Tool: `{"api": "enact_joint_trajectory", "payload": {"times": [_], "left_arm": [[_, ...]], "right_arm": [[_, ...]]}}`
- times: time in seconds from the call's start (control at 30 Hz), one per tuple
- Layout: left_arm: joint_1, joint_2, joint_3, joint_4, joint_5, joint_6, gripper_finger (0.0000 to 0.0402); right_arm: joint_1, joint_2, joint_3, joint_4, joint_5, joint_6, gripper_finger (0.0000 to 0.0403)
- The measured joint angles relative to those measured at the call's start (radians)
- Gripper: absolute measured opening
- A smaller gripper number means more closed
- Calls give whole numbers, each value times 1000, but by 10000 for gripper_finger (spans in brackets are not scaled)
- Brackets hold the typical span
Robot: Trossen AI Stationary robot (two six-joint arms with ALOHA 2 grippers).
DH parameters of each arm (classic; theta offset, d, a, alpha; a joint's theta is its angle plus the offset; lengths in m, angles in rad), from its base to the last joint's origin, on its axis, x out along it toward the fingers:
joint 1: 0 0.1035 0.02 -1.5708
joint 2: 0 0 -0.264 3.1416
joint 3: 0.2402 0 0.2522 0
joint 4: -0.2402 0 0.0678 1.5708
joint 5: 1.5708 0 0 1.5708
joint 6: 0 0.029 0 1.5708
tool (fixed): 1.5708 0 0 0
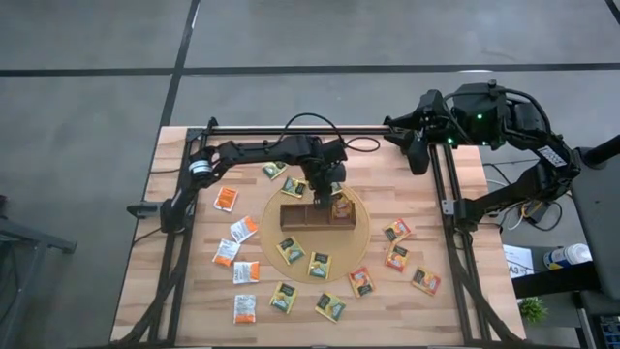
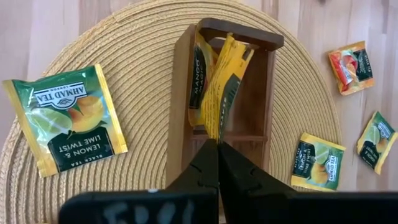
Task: Pick & Place Tea
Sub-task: Put the orange tea bag into the right section of the wooden organizer
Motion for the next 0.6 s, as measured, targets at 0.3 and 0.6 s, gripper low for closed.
{"api": "enact_joint_trajectory", "payload": {"times": [0.3,0.6], "left_arm": [[0,3,-18,8,15,-21,0],[0,3,-72,26,12,-57,0]], "right_arm": [[0,0,0,0,0,0,187],[0,0,0,1,0,0,187]]}}
